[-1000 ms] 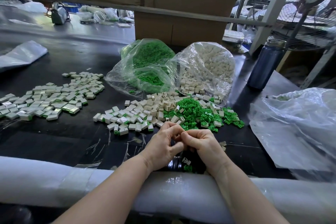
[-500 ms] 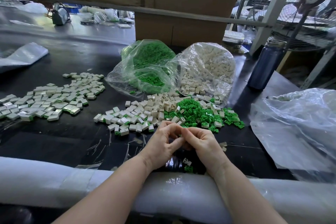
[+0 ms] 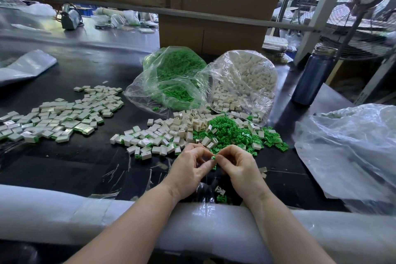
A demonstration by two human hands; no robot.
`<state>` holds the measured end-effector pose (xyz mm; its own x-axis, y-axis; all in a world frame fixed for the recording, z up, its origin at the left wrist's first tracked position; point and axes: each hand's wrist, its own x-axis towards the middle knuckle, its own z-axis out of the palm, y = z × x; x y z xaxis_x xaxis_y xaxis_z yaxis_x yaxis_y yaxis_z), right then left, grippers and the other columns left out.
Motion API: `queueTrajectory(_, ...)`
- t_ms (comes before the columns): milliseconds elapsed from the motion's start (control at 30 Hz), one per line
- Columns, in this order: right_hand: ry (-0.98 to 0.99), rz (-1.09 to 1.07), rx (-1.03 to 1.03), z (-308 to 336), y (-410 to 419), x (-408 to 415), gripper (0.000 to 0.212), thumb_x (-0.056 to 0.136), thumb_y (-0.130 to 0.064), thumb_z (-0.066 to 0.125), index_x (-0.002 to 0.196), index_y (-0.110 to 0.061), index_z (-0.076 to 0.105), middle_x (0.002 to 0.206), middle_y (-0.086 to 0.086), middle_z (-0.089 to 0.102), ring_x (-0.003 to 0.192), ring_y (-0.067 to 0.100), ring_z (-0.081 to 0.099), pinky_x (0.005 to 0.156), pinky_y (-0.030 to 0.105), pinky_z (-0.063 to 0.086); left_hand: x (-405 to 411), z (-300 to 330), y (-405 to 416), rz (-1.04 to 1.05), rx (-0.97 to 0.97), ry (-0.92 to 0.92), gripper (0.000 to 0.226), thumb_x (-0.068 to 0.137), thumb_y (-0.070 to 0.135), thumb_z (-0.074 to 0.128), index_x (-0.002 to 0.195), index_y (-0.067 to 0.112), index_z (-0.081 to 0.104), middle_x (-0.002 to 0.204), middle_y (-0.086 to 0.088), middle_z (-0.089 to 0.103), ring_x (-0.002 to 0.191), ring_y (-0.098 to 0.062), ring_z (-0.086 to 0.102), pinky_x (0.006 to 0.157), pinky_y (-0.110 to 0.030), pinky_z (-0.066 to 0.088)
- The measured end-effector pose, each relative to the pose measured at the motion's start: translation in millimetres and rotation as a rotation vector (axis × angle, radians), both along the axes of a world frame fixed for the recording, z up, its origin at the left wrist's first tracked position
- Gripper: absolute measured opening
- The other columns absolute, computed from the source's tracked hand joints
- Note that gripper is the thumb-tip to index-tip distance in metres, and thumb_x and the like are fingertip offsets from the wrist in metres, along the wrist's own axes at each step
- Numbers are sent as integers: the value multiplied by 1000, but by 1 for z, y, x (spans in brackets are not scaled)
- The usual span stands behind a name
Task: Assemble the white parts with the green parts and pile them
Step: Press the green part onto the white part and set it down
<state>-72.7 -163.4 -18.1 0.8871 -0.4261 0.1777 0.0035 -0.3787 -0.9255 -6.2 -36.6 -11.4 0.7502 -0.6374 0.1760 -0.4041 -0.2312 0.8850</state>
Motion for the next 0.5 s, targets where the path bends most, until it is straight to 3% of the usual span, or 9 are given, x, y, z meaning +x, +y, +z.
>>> queueTrajectory(100, -23, -29, 14, 1, 0, -1, 11, 87, -13, 64, 78, -20, 63, 70, -5, 64, 66, 9, 60, 65, 22, 50, 1, -2, 1, 48, -30, -2, 9, 87, 14, 63, 95, 12, 65, 92, -4, 63, 83, -19, 63, 79, -25, 54)
queueTrajectory(200, -47, -102, -22, 3, -2, -2, 14, 84, -12, 68, 75, -22, 63, 67, -8, 62, 59, 0, 55, 59, 16, 46, 4, -4, 3, 194, -75, -14, 16, 87, 11, 60, 102, 13, 63, 86, 3, 64, 81, -11, 63, 75, -18, 54)
queueTrajectory(267, -41, -155, -46, 3, -3, -3, 13, 83, -11, 69, 75, -20, 64, 67, -4, 62, 59, 3, 53, 56, 19, 47, 6, -5, 5, 338, -107, -48, 19, 88, 9, 59, 105, 15, 62, 88, 2, 63, 79, -13, 63, 74, -23, 55)
queueTrajectory(333, -22, -206, -70, 2, -4, -3, 9, 82, -11, 69, 76, -16, 66, 70, 2, 64, 64, 14, 57, 63, 27, 49, 8, -4, 7, 481, -118, -108, 17, 88, 8, 58, 102, 16, 64, 93, -1, 62, 79, -16, 62, 75, -28, 54)
queueTrajectory(500, 18, -295, -123, 0, -6, -3, 7, 82, -12, 69, 76, -15, 67, 74, 0, 65, 75, 17, 60, 73, 29, 51, 13, -6, 8, 625, -37, -170, 28, 88, 4, 57, 114, 11, 64, 110, -3, 44, 92, -17, 51, 87, -17, 41)
